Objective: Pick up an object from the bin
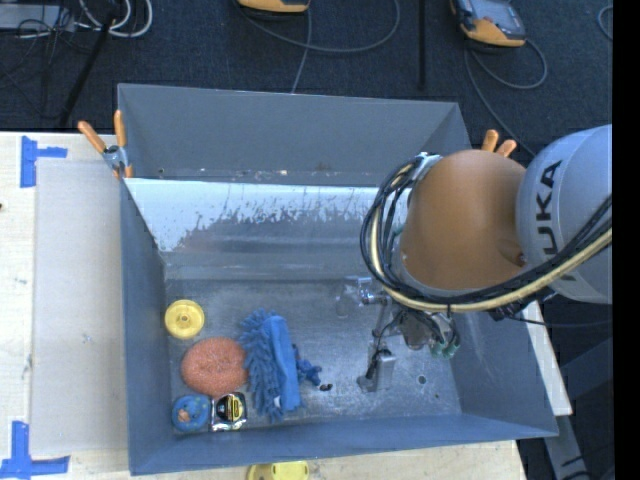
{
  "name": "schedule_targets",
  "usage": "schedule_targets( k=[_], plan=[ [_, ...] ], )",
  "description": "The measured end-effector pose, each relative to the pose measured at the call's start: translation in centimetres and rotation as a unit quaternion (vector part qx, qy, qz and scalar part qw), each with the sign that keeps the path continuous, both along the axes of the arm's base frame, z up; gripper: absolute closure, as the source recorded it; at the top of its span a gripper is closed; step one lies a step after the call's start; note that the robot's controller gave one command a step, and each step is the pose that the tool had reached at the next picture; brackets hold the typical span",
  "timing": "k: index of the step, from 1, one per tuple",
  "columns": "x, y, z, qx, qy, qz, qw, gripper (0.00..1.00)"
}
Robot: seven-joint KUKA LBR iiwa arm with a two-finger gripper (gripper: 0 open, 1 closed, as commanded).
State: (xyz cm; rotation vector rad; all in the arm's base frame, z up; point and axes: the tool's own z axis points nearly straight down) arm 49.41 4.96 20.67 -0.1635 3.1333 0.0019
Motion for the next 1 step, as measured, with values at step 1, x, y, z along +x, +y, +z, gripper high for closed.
schedule_targets(
  k=[1],
  plan=[
    [1.94, 2.63, -4.73, -0.001, -0.0023, 0.010, 0.9999, 0.00]
  ],
)
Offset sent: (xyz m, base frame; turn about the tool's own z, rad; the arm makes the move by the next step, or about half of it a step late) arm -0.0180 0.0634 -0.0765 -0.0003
